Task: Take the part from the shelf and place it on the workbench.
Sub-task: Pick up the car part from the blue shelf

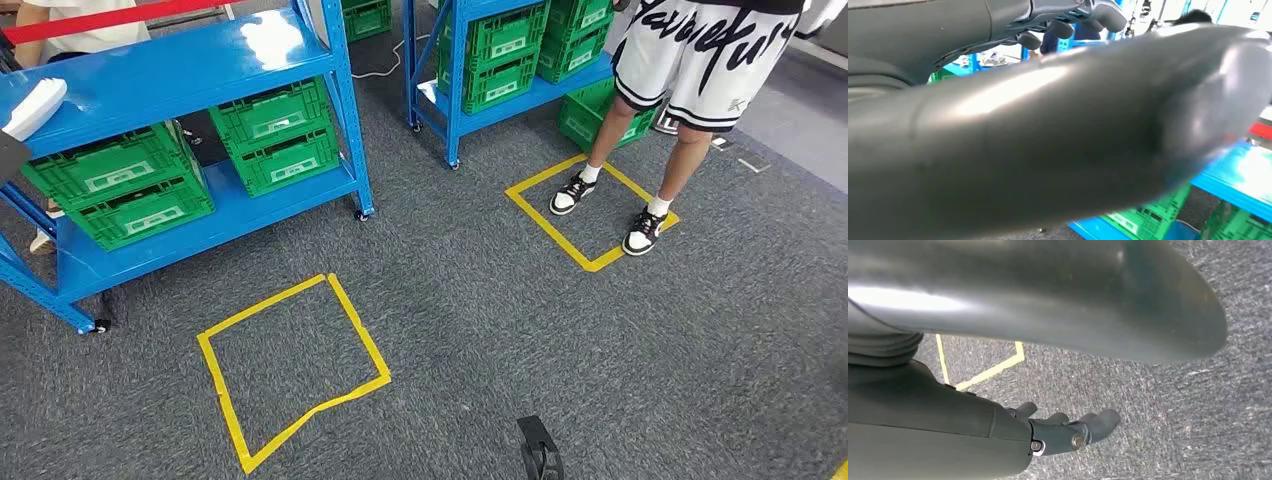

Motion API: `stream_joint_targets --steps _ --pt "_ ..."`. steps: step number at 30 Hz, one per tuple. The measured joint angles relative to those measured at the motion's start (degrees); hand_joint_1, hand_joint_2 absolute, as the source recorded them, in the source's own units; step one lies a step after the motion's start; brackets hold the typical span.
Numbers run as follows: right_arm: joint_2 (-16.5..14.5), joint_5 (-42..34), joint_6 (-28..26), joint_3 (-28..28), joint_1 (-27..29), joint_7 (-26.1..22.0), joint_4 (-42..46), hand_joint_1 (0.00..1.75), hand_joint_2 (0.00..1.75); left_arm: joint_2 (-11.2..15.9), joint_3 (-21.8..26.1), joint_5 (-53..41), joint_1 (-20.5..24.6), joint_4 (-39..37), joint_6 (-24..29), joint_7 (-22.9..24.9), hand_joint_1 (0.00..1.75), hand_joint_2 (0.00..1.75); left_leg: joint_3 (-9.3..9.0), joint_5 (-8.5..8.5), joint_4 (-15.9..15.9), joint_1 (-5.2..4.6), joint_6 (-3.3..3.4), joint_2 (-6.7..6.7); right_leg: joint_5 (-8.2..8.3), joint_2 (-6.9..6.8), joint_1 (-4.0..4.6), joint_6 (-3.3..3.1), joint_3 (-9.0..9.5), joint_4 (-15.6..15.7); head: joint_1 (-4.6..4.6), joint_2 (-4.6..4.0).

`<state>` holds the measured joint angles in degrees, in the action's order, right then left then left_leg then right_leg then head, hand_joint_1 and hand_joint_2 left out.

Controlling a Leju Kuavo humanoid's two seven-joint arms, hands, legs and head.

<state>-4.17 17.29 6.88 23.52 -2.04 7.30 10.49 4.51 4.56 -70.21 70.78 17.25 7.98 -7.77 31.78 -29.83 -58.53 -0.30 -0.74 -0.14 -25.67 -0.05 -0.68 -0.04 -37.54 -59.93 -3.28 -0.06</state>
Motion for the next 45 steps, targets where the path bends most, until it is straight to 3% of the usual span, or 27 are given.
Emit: stream_joint_targets --steps 3,4,7,8,9,11,12,13,14,17,19,22,23,24,25,27,28,29,32,33,35,37,39,40,41,43,45 --pt "0.0 -0.1 0.1 0.0 0.0 0.0 0.0 0.00 0.00 0.0 -0.3 -0.1 -0.1 0.2 0.2 0.1 0.00 0.00 0.49 -1.16 -2.0 0.11 -0.74 0.05 -0.40 0.04 -0.44 -0.75 1.11 0.4 0.21 0.00" --pt "0.0 -0.1 0.1 0.0 0.0 0.0 0.0 0.00 0.00 0.0 -0.4 -0.1 -0.1 0.2 0.3 0.1 0.00 0.00 1.84 -2.30 -4.7 0.21 -1.05 0.06 -0.69 0.10 -0.58 -1.04 1.62 0.5 0.35 0.00" --pt "0.0 -0.4 0.0 0.0 0.0 0.0 0.0 0.00 0.00 0.0 -0.6 -0.2 -0.6 0.0 0.3 0.3 0.00 0.00 8.90 -5.23 -15.8 0.41 -1.46 0.06 -1.82 0.39 -0.60 -1.28 2.85 0.5 0.50 -0.01" --pt "0.0 -0.5 0.0 0.0 0.1 0.0 0.0 0.00 0.00 -0.1 -0.7 -0.2 -0.9 0.0 0.3 0.4 0.00 0.00 10.31 -4.43 -16.9 0.43 -1.40 0.06 -2.25 0.48 -0.60 -1.23 3.37 0.5 0.50 -0.01" --pt "0.0 -0.6 0.0 0.0 0.1 0.0 0.0 0.00 0.00 -0.2 -0.8 -0.2 -1.0 0.0 0.3 0.5 0.00 0.00 10.59 -2.53 -15.8 0.42 -1.26 0.06 -2.70 0.55 -0.59 -1.15 3.98 0.5 0.49 -0.01" --pt "0.0 -0.7 0.0 0.0 0.1 0.0 0.0 0.00 0.00 -0.4 -1.1 -0.2 -1.0 0.0 0.3 0.8 0.00 0.00 8.37 3.03 -8.6 0.36 -0.75 0.04 -3.78 0.63 -0.61 -0.88 5.31 0.6 0.48 0.00" --pt "0.0 -0.7 0.0 0.0 0.1 0.0 0.0 0.00 0.00 -0.4 -1.2 -0.3 -0.8 0.0 0.3 0.9 0.00 0.00 6.90 4.77 -5.1 0.18 -0.50 0.02 -4.26 0.68 -0.57 -0.64 5.80 0.6 0.54 0.00" --pt "0.0 -0.8 0.0 0.0 0.0 0.0 0.0 0.00 0.00 -0.6 -1.3 -0.4 -0.7 0.0 0.3 1.0 0.00 0.00 5.73 5.54 -2.6 0.02 -0.16 0.00 -4.62 0.72 -0.57 -0.33 6.09 0.8 0.57 0.00" --pt "0.0 -0.8 0.0 0.0 0.0 0.0 0.0 0.00 0.00 -0.7 -1.4 -0.4 -0.6 0.0 0.3 1.1 0.00 0.00 5.11 5.29 -1.3 -0.14 0.17 -0.05 -4.74 0.73 -0.55 0.04 6.29 0.9 0.59 0.00" --pt "0.0 -0.9 0.1 0.0 0.0 0.0 0.0 0.00 0.00 -1.2 -1.8 -0.6 -0.6 0.1 0.2 1.2 0.00 0.00 3.89 4.33 0.0 -0.08 1.28 -0.20 -4.57 0.61 -0.47 0.91 6.53 0.3 0.54 0.00" --pt "0.0 -1.0 0.1 0.0 0.0 0.0 0.0 0.00 0.00 -1.4 -1.9 -0.6 -0.5 0.1 0.2 1.2 0.00 0.00 2.69 3.83 0.5 0.13 2.02 -0.20 -5.14 0.43 -0.47 1.24 4.35 -3.5 0.44 0.00" --pt "0.1 -0.9 0.1 0.0 0.0 0.0 0.0 0.00 0.00 -1.9 -2.1 -0.6 -0.7 0.1 0.2 1.2 0.00 0.00 1.40 2.66 0.6 0.00 2.62 -0.26 -7.73 0.33 -0.43 1.60 -2.68 -13.0 0.32 0.00" --pt "0.1 -0.9 0.1 0.0 0.1 0.0 0.0 0.00 0.00 -2.0 -2.2 -0.6 -0.9 0.0 0.2 1.3 0.00 0.00 0.87 2.15 0.6 -0.04 2.62 -0.33 -7.88 0.33 -0.39 1.63 -4.51 -14.4 0.31 0.00" --pt "0.2 -0.8 0.1 0.0 0.1 0.0 0.0 0.00 0.00 -2.1 -2.3 -0.6 -1.0 -0.1 0.2 1.3 0.00 0.00 0.23 1.58 0.5 -0.06 2.54 -0.38 -6.99 0.33 -0.35 1.63 -5.41 -13.9 0.30 0.00" --pt "0.2 -0.8 0.1 0.0 0.1 0.0 0.0 0.00 0.00 -2.1 -2.4 -0.5 -1.0 -0.2 0.2 1.4 0.00 0.00 -0.55 0.95 0.5 -0.06 2.42 -0.41 -4.96 0.31 -0.32 1.53 -5.33 -11.5 0.29 0.00" --pt "0.2 -0.7 0.2 0.0 0.2 0.1 0.0 0.00 0.00 -2.2 -2.5 -0.4 -1.1 -0.3 0.2 1.5 0.00 0.00 -1.91 -0.39 0.5 -0.08 2.11 -0.35 0.73 0.26 -0.21 1.08 -3.50 -4.0 0.33 0.00" --pt "0.2 -0.7 0.2 0.0 0.2 0.1 -0.1 0.00 0.00 -2.3 -2.6 -0.3 -1.0 -0.3 0.2 1.5 0.00 0.00 -2.34 -0.92 0.4 -0.13 1.88 -0.35 2.27 0.22 -0.05 0.79 -2.69 -1.2 0.35 0.00" --pt "0.3 -0.6 0.2 0.0 0.2 0.1 -0.1 0.00 0.00 -2.3 -2.7 -0.3 -1.0 -0.4 0.2 1.6 0.00 0.00 -2.56 -1.35 0.5 -0.16 1.56 -0.35 3.19 0.20 0.12 0.48 -2.26 0.4 0.40 -0.01" --pt "0.3 -0.5 0.1 0.0 0.2 0.2 -0.2 0.00 0.00 -2.3 -2.9 -0.2 -0.9 -0.3 0.2 1.7 0.00 0.00 -2.98 -1.68 0.2 -0.19 0.56 -0.40 2.56 0.24 0.25 -0.53 -1.52 1.1 0.43 -0.01" --pt "0.3 -0.4 0.1 0.0 0.2 0.3 -0.2 0.00 0.00 -2.3 -2.9 -0.1 -0.9 -0.2 0.2 1.7 0.00 0.00 -2.53 -1.43 -1.0 -0.17 0.29 -0.35 2.23 0.26 0.13 -0.89 -1.00 1.3 0.46 -0.01" --pt "0.3 -0.2 0.1 0.0 0.1 0.2 -0.2 0.00 0.00 -2.3 -2.9 -0.1 -0.8 -0.1 0.2 1.9 0.00 0.00 0.75 -1.51 -6.6 0.01 -0.30 -0.23 1.50 0.32 -0.14 -1.46 0.26 1.5 0.53 0.00" --pt "0.3 -0.1 0.1 0.0 0.1 0.2 -0.2 0.00 0.00 -2.2 -2.9 -0.1 -1.3 -0.2 0.2 2.0 0.00 0.00 5.68 -3.88 -13.5 0.30 -0.92 -0.18 0.38 0.44 -0.26 -1.63 1.57 1.6 0.58 0.00" --pt "0.3 0.0 0.1 0.0 0.2 0.3 -0.2 0.00 0.00 -2.0 -2.9 -0.1 -1.9 -0.3 0.2 2.0 0.00 0.00 8.94 -6.11 -15.7 0.54 -1.20 -0.16 -0.87 0.58 -0.32 -1.47 3.13 1.6 0.60 0.00" --pt "0.3 0.0 0.1 0.0 0.3 0.3 -0.2 0.00 0.00 -2.0 -2.9 -0.1 -2.0 -0.3 0.2 2.0 0.00 0.00 9.33 -5.44 -14.2 0.59 -1.19 -0.16 -1.51 0.62 -0.34 -1.36 4.00 1.6 0.60 0.00" --pt "0.3 0.0 0.1 0.0 0.3 0.4 -0.2 0.00 0.00 -1.9 -2.9 -0.1 -2.0 -0.3 0.2 2.0 0.00 0.00 8.93 -3.23 -11.2 0.60 -1.09 -0.15 -2.15 0.64 -0.34 -1.24 4.90 1.6 0.60 0.00" --pt "0.3 0.0 0.1 0.0 0.3 0.4 -0.2 0.00 0.00 -1.8 -2.9 -0.1 -2.0 -0.3 0.1 2.0 0.00 0.00 7.35 3.28 -4.0 0.51 -0.67 -0.09 -3.46 0.71 -0.29 -0.87 6.39 1.5 0.68 -0.01" --pt "0.3 -0.1 0.0 0.0 0.2 0.6 -0.2 0.00 0.00 -1.7 -2.9 -0.1 -1.9 -0.3 -0.1 2.0 0.00 0.00 6.35 6.45 -0.5 0.24 0.06 -0.07 -4.43 0.82 -0.20 -0.16 7.27 1.4 0.86 0.00"
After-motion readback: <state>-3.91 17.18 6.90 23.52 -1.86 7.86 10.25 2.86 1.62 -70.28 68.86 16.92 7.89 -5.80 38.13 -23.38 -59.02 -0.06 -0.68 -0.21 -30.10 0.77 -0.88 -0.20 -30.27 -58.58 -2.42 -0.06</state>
